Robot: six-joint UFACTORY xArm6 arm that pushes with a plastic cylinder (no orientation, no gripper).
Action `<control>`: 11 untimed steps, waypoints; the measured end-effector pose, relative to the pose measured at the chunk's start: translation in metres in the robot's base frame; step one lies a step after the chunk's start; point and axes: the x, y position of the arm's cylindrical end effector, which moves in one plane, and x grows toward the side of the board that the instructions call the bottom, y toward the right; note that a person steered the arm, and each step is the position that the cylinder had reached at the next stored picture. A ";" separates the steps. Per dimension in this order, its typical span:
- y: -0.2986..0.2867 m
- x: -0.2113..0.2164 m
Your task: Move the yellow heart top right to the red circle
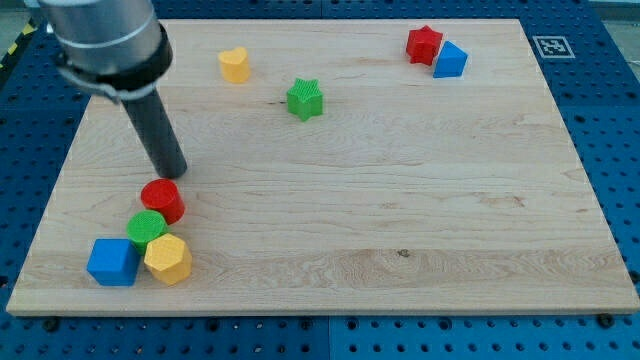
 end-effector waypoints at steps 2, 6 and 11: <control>-0.011 -0.145; 0.099 -0.164; 0.054 -0.132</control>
